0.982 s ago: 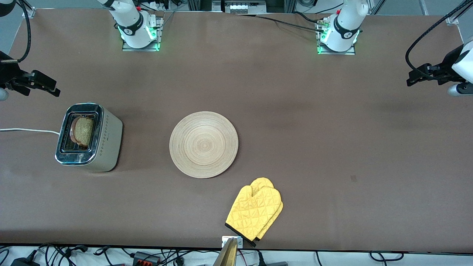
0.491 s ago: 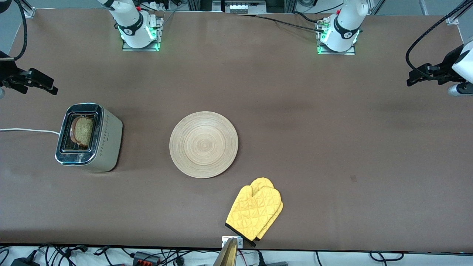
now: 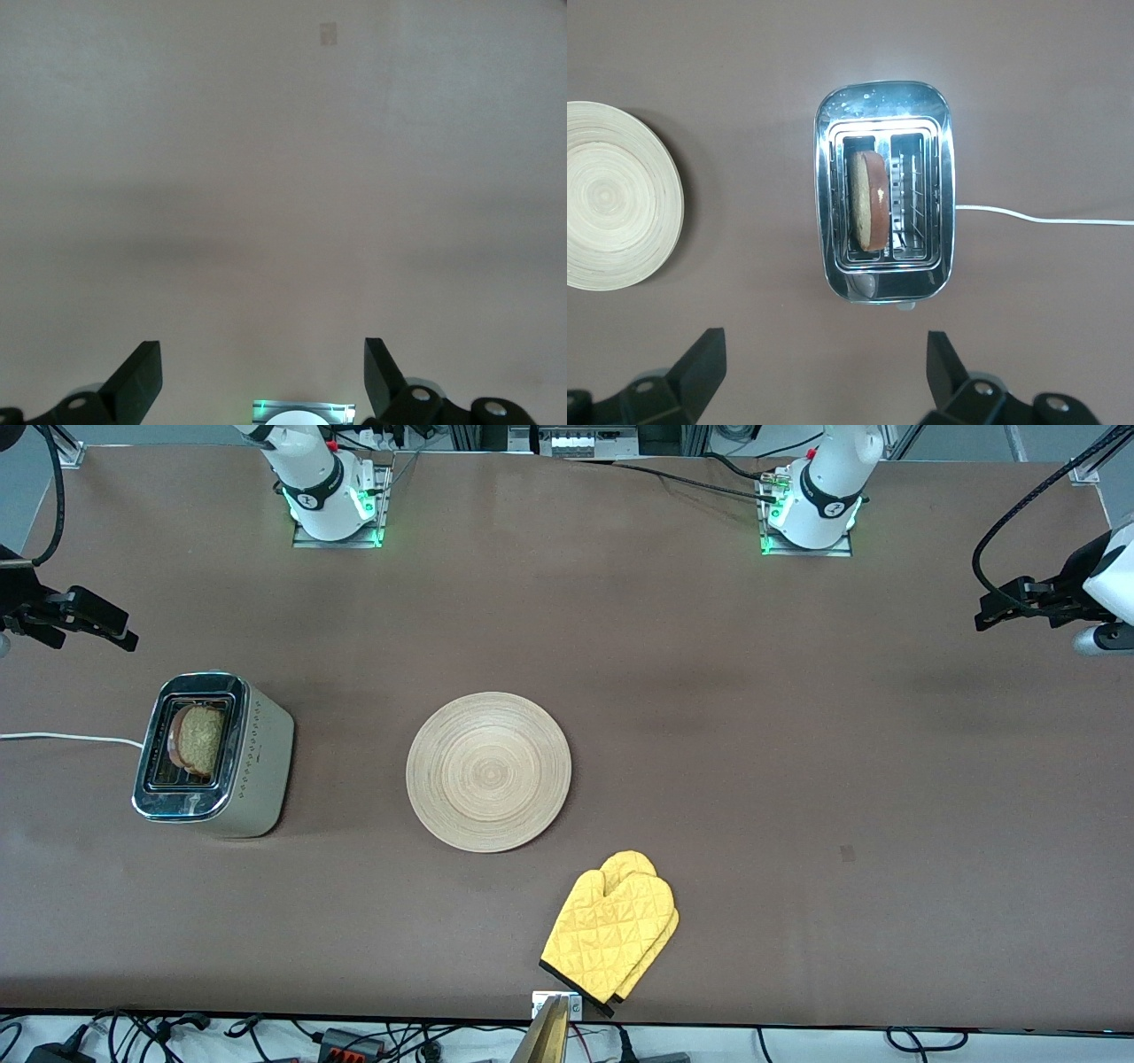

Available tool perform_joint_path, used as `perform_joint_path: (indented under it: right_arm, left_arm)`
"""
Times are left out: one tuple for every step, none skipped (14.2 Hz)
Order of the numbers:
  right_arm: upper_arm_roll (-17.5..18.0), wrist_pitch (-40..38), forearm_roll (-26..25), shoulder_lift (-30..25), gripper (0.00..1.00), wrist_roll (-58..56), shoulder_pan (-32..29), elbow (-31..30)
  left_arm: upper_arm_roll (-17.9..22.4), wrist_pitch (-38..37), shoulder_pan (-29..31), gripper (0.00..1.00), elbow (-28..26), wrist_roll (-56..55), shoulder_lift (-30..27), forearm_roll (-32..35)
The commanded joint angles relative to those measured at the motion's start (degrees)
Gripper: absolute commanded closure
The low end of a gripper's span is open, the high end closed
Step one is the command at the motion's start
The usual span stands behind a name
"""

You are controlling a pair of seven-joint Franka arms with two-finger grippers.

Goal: Move plate and put bread in toaster

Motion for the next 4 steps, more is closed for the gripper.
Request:
perform_joint_path:
  right_arm:
    - [0.49,-1.09,-0.20,-0.48,0.00,0.01,-0.37,0.41]
    - [0.49,-1.09,-0.20,-0.48,0.00,0.01,-0.37,0.41]
    - [0.58,-1.00,-0.20,-0.48,0.00,-0.07,-0.37,0.41]
    - [0.58,-0.91,-0.29,-0.48,0.00,-0.08,-0.29,0.32]
  left_arm:
    - [-0.11,0.11,0.19,0.00,-0.83,-0.40,-0.58,-0.21]
    - [-0.11,0.02,0.19,0.00,-0.91,-0.75,-0.49,-0.39]
    - [-0.02,-0.15,0.19,0.00,-0.92,-0.85,-0.49,-0.56]
    - [-0.11,-0.15,0.19,0.00,-0.83,-0.85,-0.66,-0.65]
